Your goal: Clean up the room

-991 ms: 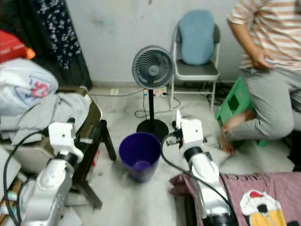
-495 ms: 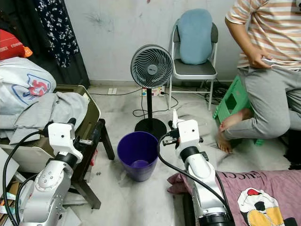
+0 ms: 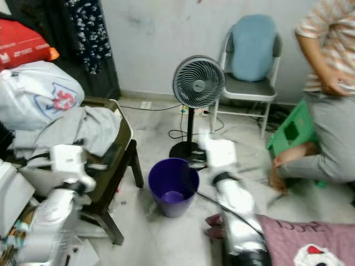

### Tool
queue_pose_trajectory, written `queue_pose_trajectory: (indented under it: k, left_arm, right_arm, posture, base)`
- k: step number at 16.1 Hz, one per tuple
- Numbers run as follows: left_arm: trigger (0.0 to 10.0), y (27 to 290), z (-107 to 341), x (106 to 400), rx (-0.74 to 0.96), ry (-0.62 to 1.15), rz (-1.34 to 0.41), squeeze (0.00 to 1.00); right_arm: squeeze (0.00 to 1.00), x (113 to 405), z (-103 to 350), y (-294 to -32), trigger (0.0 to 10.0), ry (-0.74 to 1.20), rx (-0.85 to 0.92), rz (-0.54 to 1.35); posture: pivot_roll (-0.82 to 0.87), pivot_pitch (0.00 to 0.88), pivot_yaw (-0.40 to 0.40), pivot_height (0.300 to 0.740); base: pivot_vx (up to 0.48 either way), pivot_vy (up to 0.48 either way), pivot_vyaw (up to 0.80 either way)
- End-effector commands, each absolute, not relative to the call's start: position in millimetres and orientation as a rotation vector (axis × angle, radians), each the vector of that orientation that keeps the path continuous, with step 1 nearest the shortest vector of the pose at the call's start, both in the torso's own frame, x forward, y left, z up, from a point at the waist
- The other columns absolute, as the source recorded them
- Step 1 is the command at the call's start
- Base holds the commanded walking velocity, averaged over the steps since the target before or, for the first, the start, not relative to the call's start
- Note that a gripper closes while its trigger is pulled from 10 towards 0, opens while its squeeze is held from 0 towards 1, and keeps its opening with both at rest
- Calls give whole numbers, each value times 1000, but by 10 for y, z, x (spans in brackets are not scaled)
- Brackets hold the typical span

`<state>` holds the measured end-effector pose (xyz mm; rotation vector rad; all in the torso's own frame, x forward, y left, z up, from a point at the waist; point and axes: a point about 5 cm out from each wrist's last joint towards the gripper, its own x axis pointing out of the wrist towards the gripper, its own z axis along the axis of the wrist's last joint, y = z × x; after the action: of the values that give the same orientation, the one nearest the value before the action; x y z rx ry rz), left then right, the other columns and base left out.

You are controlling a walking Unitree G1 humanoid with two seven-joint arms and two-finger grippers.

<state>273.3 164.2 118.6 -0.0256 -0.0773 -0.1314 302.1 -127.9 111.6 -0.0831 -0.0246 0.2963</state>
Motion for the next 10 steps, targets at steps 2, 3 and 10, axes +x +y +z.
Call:
queue_pose_trajectory:
  k: [2, 3, 10]
  left_arm:
    - [10000, 1544, 1225, 2743, -33, -93, -167, 0]
    - [10000, 1545, 1224, 2741, -32, -93, -166, 0]
    - [10000, 1542, 1211, 2744, -22, -87, -156, 0]
  right_arm:
    - [0, 3005, 1079, -1417, 10000, -7, -91, 260]
    - [0, 3003, 1077, -1416, 10000, -7, -91, 260]
    - [0, 2999, 1066, -1407, 10000, -7, -105, 268]
  posture:
    - [-49, 0, 12, 740]
    - [-48, 0, 13, 740]
    - [-48, 0, 13, 740]
  base:
    - [268, 0, 0]
    - [259, 0, 0]
    - [0, 0, 181]
